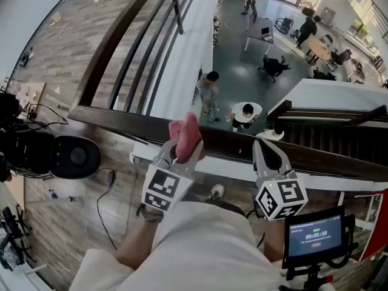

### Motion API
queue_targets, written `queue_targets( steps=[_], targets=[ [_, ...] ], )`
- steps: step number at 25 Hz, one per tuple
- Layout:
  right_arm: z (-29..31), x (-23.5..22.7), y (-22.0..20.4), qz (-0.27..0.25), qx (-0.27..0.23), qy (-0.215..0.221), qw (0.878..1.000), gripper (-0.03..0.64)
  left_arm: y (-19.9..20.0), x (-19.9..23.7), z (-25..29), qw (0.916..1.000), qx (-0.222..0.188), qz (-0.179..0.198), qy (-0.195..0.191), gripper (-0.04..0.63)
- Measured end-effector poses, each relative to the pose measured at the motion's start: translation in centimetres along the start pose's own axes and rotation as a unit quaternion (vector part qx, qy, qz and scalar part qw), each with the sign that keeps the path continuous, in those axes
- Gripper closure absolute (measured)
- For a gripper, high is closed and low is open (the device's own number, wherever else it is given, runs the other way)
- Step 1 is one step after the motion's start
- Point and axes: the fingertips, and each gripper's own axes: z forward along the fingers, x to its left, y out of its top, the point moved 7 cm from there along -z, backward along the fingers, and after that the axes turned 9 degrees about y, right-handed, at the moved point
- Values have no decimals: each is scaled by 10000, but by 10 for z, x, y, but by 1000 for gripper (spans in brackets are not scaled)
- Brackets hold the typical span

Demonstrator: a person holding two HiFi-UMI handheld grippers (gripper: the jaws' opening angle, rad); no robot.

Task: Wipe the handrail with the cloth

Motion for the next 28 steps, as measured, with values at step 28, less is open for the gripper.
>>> queue_targets(
  steps=[28],
  targets=[
    [5, -5, -10, -537, 381, -664, 9956, 614, 3, -5, 16, 9994, 72, 267, -223, 561]
  ],
)
